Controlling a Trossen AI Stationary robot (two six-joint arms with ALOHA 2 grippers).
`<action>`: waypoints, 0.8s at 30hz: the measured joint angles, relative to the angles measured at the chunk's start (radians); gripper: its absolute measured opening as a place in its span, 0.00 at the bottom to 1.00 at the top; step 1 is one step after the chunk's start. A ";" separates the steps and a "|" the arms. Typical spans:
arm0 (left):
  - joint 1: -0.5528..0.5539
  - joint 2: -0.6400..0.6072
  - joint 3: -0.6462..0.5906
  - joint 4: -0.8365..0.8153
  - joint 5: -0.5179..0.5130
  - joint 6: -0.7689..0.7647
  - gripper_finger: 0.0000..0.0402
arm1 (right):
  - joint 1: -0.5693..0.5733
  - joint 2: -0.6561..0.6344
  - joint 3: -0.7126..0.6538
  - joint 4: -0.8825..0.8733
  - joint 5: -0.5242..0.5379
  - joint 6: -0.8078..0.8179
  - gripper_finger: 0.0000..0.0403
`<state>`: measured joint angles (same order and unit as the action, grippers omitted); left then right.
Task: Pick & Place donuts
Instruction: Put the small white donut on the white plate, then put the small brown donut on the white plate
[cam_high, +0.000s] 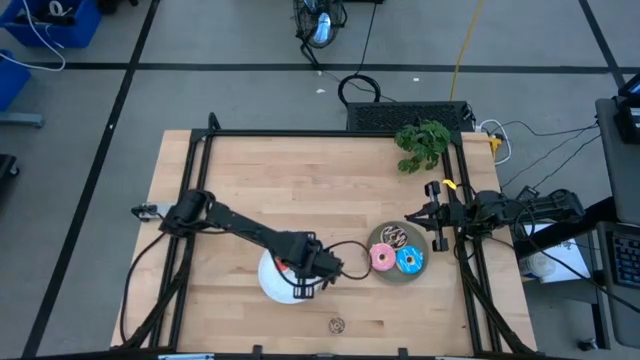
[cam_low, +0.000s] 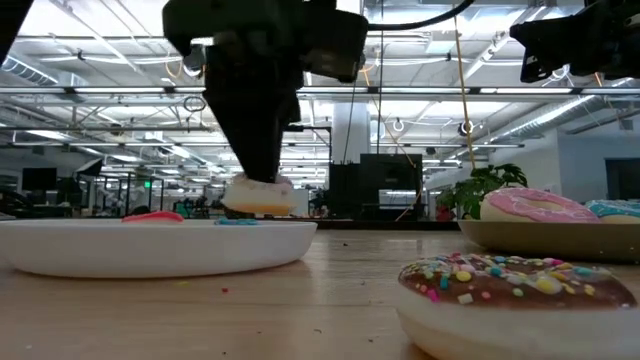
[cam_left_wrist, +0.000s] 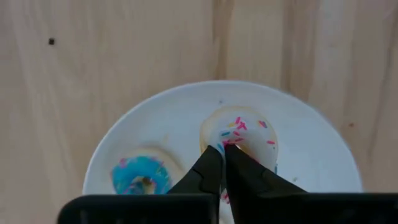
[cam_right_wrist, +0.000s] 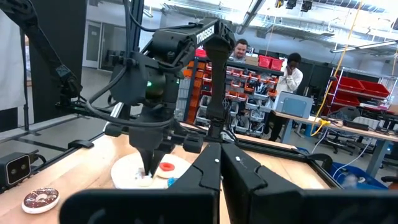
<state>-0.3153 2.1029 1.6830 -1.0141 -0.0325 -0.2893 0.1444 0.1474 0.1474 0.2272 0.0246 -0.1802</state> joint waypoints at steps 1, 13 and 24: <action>0.001 0.001 0.000 0.009 0.005 0.000 0.06 | 0.000 0.000 0.000 0.000 0.000 0.000 0.00; -0.014 0.038 0.000 0.019 -0.025 0.012 0.46 | 0.000 0.000 0.000 0.000 0.000 0.000 0.00; -0.026 0.001 0.123 -0.134 0.000 -0.022 0.64 | 0.000 0.000 0.000 0.000 0.000 0.000 0.00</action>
<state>-0.3413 2.1035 1.8064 -1.1486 -0.0326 -0.3110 0.1444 0.1474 0.1474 0.2272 0.0246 -0.1802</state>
